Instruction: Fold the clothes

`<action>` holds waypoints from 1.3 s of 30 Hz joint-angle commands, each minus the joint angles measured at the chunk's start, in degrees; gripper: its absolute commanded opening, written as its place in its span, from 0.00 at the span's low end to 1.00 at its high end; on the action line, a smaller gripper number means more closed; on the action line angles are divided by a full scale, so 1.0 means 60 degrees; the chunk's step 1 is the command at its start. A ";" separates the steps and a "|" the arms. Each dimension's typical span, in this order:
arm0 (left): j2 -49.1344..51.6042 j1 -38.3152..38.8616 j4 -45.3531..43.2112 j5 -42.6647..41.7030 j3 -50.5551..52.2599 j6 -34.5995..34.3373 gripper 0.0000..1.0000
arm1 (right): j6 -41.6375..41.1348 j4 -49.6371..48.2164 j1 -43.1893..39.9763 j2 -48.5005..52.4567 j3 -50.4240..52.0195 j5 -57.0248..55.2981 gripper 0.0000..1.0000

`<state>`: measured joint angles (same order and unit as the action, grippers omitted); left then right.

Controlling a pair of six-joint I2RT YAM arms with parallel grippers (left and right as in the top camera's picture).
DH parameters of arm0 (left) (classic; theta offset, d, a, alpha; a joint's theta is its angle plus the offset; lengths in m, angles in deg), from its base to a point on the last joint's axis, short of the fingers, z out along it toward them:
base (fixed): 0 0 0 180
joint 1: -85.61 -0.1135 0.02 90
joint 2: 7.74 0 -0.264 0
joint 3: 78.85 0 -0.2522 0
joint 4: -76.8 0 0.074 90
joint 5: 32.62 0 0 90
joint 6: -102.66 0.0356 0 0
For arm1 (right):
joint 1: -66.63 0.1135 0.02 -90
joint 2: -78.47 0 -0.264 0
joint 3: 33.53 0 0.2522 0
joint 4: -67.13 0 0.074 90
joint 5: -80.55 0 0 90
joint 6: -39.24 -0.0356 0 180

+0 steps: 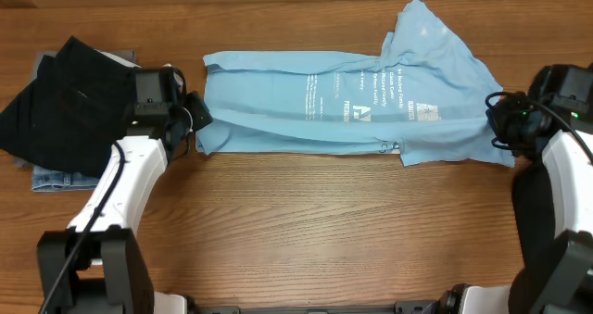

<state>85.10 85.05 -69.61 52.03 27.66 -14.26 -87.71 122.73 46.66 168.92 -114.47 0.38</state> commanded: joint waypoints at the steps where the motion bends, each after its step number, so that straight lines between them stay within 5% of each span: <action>1: 0.0346 0.0102 -0.0393 0.0076 -0.0219 -0.0087 0.04 | -0.0066 -0.0499 0.0357 0.0379 -0.0244 -0.0204 0.04; 24: 0.1530 0.0098 -0.2033 0.0954 -0.0219 0.0018 0.04 | -0.0138 -0.2320 0.0772 0.1617 -0.0244 -0.1242 0.04; 26: 0.1530 0.0098 -0.2062 0.1031 -0.0219 0.0022 0.04 | -0.0138 -0.2488 0.0772 0.1628 -0.0244 -0.1242 0.16; 28: 0.1530 0.0098 -0.2109 0.1031 -0.0219 0.0029 0.04 | -0.0135 -0.2659 0.0772 0.1636 -0.0244 -0.1239 0.51; 29: 0.1530 0.0098 -0.2149 0.1027 -0.0219 0.0066 0.07 | -0.0135 -0.2721 0.0772 0.1636 -0.0244 -0.1235 0.72; 30: 0.1526 0.0098 -0.2233 0.1024 -0.0270 0.0317 0.32 | -0.0076 -0.2860 0.0772 0.1636 -0.0244 -0.1235 1.00; 32: 0.1526 0.0091 -0.1971 0.0947 -0.0546 0.0663 0.60 | 0.0350 -0.3064 0.0772 0.1632 -0.0248 -0.1166 1.00; 34: 0.1523 0.0091 -0.1300 0.0958 -0.1082 0.0991 0.71 | 0.1009 -0.3184 0.0758 0.1588 -0.0331 -0.1024 1.00; 35: 0.1523 0.0091 -0.0838 0.0965 -0.1457 0.1195 0.84 | 0.1279 -0.3082 0.0714 0.1541 -0.0452 -0.1005 1.00; 37: 0.1523 0.0091 0.0787 0.1053 -0.2805 0.1526 0.97 | 0.1730 -0.2386 0.0492 0.1293 -0.0900 -0.0943 1.00; 39: 0.1523 0.0091 0.1759 0.1045 -0.3544 0.1486 0.93 | 0.1785 -0.1832 0.0339 0.1133 -0.1158 -0.0947 1.00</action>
<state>94.04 85.27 -65.63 57.08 16.38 -8.60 -81.33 108.37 50.75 178.39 -116.90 -5.37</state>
